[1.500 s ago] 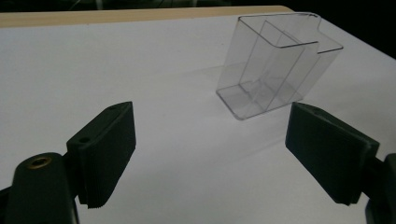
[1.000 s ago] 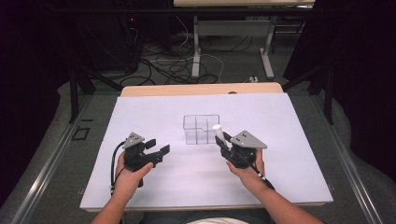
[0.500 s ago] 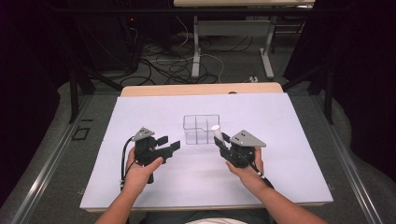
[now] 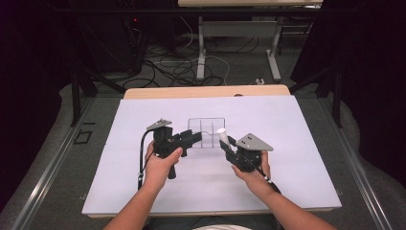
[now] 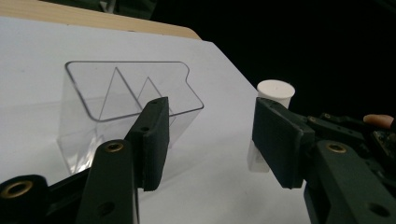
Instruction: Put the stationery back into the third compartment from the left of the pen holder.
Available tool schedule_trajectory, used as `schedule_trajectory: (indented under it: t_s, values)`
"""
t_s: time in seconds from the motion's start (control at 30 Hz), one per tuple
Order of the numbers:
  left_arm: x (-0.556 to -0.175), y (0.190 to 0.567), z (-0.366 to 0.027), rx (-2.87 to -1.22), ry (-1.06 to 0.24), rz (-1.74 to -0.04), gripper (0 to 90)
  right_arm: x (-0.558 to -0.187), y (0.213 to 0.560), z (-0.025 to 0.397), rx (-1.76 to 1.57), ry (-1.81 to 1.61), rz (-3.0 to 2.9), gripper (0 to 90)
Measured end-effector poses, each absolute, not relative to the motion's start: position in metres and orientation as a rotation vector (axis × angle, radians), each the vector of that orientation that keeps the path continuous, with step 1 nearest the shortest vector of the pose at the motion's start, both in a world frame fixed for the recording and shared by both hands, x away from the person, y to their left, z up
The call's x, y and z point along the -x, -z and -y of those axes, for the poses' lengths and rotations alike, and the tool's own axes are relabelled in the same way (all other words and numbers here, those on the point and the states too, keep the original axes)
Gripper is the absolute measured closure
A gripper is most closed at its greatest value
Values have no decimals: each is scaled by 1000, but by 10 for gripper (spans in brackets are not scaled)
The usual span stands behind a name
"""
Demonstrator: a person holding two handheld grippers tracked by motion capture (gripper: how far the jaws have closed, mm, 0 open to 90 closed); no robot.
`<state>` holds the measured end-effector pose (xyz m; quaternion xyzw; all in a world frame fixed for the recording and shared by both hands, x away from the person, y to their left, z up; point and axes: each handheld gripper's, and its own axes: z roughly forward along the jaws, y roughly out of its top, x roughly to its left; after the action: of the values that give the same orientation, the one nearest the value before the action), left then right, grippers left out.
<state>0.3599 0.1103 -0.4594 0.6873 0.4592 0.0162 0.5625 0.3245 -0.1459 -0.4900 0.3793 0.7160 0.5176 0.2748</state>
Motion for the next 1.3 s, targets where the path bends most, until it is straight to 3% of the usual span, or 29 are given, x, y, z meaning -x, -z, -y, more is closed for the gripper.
schedule_trajectory:
  t_s: [0.77, 1.3]
  values:
    - [-367, 459, -60, -1616, 37, -1051, 458, -323, 490, 143, -1010, -1386, -1935, 686]
    - [-368, 465, -40, -1620, 25, -1043, 556, -319, 490, 136, -995, -1414, -1957, 686]
